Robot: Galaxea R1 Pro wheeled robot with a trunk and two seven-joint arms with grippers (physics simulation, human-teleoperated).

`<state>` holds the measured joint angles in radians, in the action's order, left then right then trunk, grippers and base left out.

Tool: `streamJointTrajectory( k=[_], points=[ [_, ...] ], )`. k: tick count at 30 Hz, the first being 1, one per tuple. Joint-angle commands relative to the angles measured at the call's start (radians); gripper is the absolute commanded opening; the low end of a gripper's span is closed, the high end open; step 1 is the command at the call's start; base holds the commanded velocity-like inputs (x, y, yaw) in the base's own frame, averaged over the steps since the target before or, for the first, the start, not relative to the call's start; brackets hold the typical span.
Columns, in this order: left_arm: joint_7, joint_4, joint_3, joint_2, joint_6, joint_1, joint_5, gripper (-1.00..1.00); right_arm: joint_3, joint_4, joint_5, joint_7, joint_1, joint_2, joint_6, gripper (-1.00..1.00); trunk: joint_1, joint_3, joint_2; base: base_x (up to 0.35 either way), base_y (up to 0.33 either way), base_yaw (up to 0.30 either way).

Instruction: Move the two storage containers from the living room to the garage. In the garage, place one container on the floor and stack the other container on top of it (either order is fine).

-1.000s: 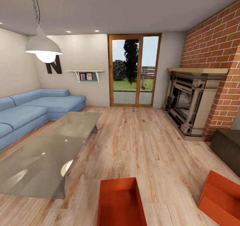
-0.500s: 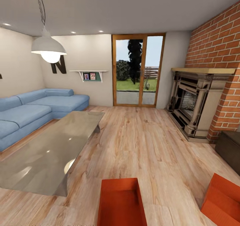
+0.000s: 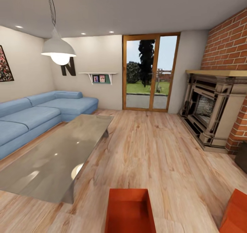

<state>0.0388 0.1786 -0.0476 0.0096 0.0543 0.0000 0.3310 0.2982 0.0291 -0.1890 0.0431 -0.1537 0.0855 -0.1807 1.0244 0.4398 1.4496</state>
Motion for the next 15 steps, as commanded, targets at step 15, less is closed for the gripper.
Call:
streamJointTrajectory(
  k=[15],
  points=[
    [0.001,0.001,-0.005,-0.002,0.002,0.000,-0.004,1.00,0.007,0.003,-0.011,0.006,-0.001,-0.003,-0.010,1.00,0.001,0.001,0.000,0.287,0.000,-0.002]
  ],
)
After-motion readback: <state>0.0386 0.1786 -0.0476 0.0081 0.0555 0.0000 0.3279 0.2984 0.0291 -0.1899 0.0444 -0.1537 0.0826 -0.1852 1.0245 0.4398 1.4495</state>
